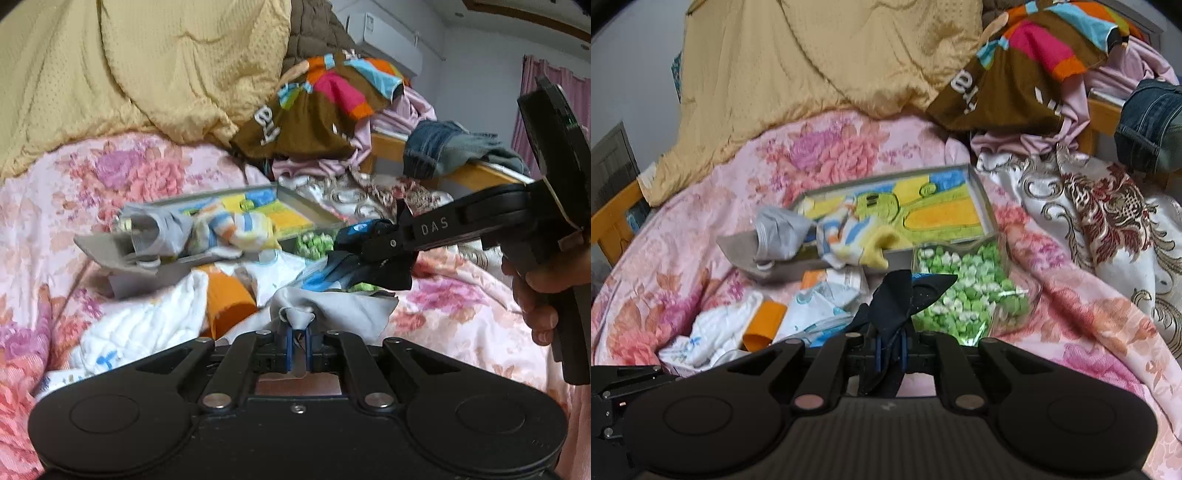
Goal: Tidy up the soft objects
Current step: 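Lift and carry the grey cloth and black sock over the painted tray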
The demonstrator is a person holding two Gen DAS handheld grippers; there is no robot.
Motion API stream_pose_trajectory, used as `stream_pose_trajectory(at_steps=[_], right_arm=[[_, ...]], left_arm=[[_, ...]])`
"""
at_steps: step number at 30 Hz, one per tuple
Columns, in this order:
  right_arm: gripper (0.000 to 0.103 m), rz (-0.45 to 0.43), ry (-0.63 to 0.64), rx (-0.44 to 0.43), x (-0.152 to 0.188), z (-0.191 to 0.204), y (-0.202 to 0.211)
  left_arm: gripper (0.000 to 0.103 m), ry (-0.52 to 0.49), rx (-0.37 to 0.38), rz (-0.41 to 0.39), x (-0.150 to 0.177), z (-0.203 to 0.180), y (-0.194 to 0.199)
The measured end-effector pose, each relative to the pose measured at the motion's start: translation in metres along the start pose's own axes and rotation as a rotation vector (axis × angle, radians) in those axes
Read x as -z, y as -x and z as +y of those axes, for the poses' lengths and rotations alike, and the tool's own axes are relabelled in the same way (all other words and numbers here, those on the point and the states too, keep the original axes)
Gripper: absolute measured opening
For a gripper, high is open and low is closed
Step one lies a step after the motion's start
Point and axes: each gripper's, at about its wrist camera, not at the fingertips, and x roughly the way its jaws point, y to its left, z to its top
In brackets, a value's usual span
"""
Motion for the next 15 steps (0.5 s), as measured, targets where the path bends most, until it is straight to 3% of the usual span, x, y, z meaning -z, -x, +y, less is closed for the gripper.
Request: stream_pose_trajectory(at_steps=[15], right_arm=[[0.01, -0.241, 0.06, 0.002, -0.008, 0.008, 0.029]], left_arm=[[0.006, 0.032, -0.06, -0.141, -0.019, 0.008, 0.022]])
